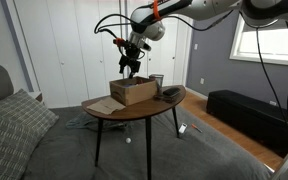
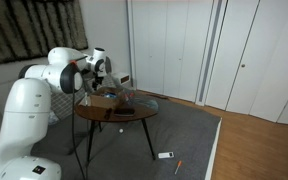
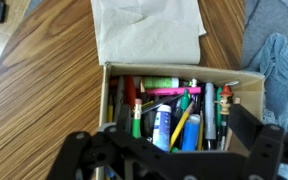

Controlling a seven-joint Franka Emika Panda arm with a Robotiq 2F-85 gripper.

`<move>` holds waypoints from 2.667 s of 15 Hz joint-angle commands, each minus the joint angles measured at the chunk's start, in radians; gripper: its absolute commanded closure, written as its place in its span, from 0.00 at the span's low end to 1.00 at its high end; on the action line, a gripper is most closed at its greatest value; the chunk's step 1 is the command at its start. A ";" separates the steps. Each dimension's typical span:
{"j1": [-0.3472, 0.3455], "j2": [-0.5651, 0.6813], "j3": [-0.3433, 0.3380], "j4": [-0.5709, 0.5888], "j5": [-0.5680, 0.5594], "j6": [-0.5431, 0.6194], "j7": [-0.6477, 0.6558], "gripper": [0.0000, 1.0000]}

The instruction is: Remove the blue marker from the box and put it on the basket

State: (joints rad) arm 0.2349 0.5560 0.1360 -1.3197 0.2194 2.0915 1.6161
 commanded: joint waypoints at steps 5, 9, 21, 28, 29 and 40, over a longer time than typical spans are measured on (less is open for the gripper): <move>0.033 0.114 -0.052 0.158 -0.048 0.008 0.014 0.12; 0.032 0.148 -0.071 0.191 -0.056 0.004 0.018 0.16; 0.035 0.214 -0.088 0.227 -0.071 -0.005 0.024 0.33; 0.041 0.242 -0.090 0.249 -0.079 -0.012 0.027 0.48; 0.041 0.246 -0.091 0.254 -0.080 -0.013 0.028 0.54; 0.044 0.184 -0.083 0.219 -0.072 -0.021 0.030 0.95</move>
State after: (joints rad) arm 0.2667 0.7779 0.0570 -1.0973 0.1505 2.0919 1.6181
